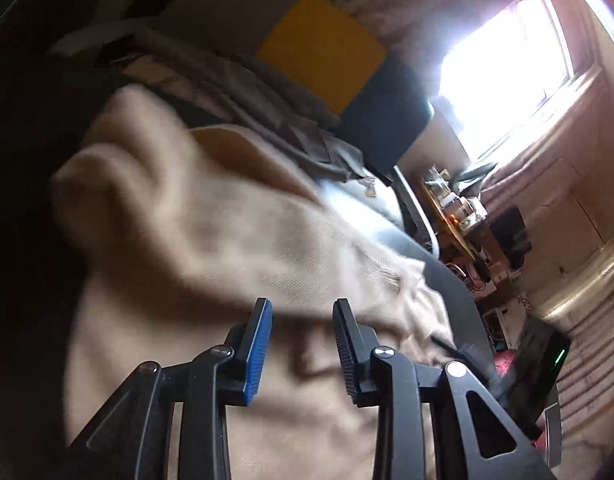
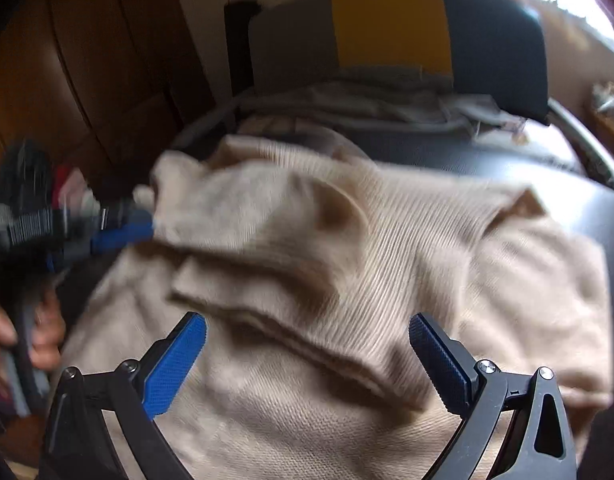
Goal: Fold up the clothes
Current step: 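Grasp the opposite sweater side edge with the right gripper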
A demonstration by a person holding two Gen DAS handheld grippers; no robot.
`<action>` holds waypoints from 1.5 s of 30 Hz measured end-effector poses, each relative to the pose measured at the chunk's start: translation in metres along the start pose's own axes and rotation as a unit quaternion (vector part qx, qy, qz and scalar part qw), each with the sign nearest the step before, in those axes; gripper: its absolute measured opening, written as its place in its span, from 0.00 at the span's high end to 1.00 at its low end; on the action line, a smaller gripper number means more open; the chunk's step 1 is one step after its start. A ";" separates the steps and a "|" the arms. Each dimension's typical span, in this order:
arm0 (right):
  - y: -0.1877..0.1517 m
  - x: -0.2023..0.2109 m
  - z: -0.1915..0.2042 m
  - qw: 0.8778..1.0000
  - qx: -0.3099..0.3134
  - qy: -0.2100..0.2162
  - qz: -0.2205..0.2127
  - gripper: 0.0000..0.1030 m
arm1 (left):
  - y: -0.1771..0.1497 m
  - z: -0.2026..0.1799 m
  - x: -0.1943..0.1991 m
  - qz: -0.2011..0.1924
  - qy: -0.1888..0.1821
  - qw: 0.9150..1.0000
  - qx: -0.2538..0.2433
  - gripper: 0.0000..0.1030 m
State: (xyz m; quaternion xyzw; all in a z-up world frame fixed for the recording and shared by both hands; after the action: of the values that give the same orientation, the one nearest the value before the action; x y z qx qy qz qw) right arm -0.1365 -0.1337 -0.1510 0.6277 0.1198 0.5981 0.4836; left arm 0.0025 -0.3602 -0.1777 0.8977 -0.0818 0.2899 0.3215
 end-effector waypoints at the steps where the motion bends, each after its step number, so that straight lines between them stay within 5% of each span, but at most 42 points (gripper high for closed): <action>1: 0.007 0.001 0.001 1.000 0.009 -0.007 -0.006 0.00 | -0.004 0.009 0.008 -0.005 0.004 1.000 0.003 0.69; 4: 0.024 -0.008 -0.005 1.000 -0.005 -0.007 -0.004 0.01 | -0.013 0.030 0.023 -0.012 0.010 1.000 0.015 0.69; 7: 0.034 -0.023 -0.013 0.999 -0.032 -0.011 0.005 0.17 | -0.016 0.036 0.027 -0.021 -0.006 1.000 0.022 0.69; 11: 0.040 -0.051 -0.033 0.996 -0.086 -0.028 0.018 0.22 | -0.019 0.038 0.025 -0.024 -0.016 0.999 0.025 0.69; 14: 0.041 -0.061 -0.036 0.994 -0.104 -0.025 0.018 0.41 | -0.020 0.040 0.025 -0.026 -0.020 0.999 0.027 0.69; 16: 0.042 -0.067 -0.038 0.993 -0.113 -0.024 0.019 0.74 | -0.020 0.039 0.025 -0.024 -0.020 0.999 0.026 0.69; 19: 0.046 -0.069 -0.029 0.995 -0.085 -0.044 0.035 0.87 | -0.019 0.039 0.025 -0.021 -0.018 0.999 0.026 0.69; 26: 0.070 -0.047 -0.002 0.990 0.051 -0.108 0.070 0.88 | -0.016 0.037 0.026 -0.014 -0.015 1.000 0.024 0.69; 35: 0.123 -0.025 0.024 0.997 0.015 -0.035 0.071 0.90 | -0.011 0.034 0.017 -0.006 -0.020 1.000 0.018 0.68; 42: 0.066 -0.048 -0.032 0.986 -0.138 0.003 0.090 0.86 | -0.015 0.038 0.024 -0.016 -0.041 0.998 0.033 0.70; 45: 0.053 -0.054 -0.045 0.976 -0.205 0.050 0.059 0.85 | -0.015 0.036 0.025 -0.016 -0.032 0.999 0.027 0.70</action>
State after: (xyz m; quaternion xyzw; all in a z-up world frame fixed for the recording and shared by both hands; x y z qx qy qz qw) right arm -0.2121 -0.1787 -0.1536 0.4906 -0.0180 0.6680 0.5593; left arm 0.0449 -0.3699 -0.1941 0.9161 -0.0699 0.2579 0.2989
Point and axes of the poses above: each gripper's, at about its wrist camera, not at the fingertips, and x roughly against the way its jaws point, z to its left, y to its top, the point moved 8 cm from there along -x, roughly the way its jaws point, and after that the axes turned 5 degrees about -z, right-handed, at the moved point
